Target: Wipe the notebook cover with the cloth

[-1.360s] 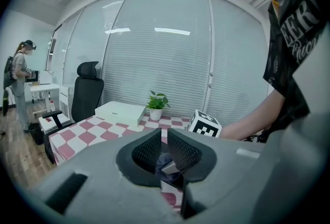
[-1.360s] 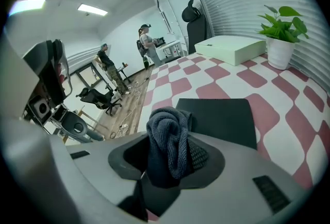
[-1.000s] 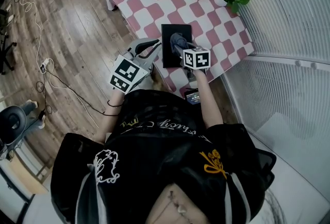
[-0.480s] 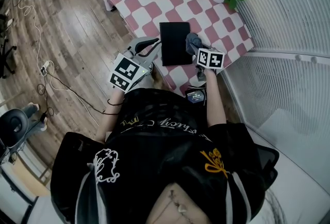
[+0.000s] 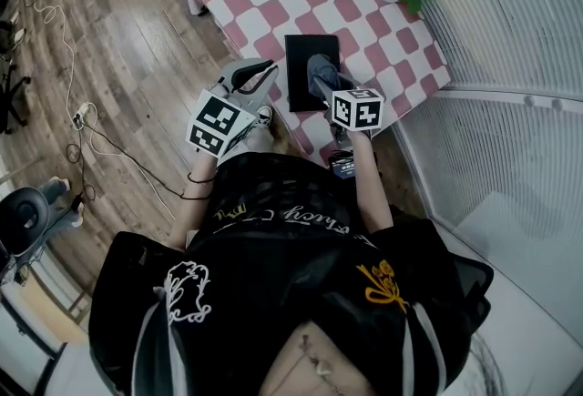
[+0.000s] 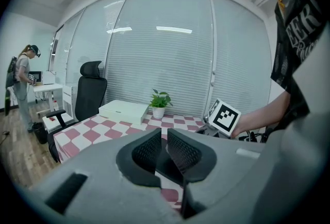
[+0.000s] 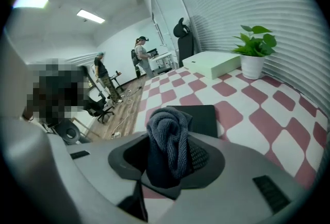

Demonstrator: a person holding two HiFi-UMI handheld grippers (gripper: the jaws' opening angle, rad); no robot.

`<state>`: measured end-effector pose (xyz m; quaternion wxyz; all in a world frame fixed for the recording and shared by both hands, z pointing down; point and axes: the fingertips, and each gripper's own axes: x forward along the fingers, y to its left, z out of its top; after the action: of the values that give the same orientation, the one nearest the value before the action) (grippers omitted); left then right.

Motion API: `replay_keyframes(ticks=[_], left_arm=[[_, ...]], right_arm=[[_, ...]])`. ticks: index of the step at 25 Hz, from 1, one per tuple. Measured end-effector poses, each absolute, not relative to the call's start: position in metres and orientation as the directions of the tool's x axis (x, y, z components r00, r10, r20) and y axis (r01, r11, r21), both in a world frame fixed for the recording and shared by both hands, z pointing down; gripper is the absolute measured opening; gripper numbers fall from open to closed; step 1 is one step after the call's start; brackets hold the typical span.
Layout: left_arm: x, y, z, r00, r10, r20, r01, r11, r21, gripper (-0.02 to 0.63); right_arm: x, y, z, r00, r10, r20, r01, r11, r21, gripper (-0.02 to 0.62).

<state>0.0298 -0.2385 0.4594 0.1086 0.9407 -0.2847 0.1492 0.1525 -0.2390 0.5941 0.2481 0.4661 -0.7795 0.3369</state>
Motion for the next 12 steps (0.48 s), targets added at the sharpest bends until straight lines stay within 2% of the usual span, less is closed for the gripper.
replay_keyframes(ticks=[7,12], left_arm=[[0.03,-0.23,0.459,0.799,-0.495,0.341,-0.559,-0.821,0.117,0.034],[0.032,-0.223,0.458,0.807,-0.483,0.34,-0.545,-0.83,0.116,0.034]], right_arm=[[0.086,-0.213,0.612,-0.538,-0.442,0.718,-0.821,0.469,-0.326,0.127],[0.087,-0.202,0.632,-0.515,-0.407,0.754,-0.822,0.483,-0.301,0.127]])
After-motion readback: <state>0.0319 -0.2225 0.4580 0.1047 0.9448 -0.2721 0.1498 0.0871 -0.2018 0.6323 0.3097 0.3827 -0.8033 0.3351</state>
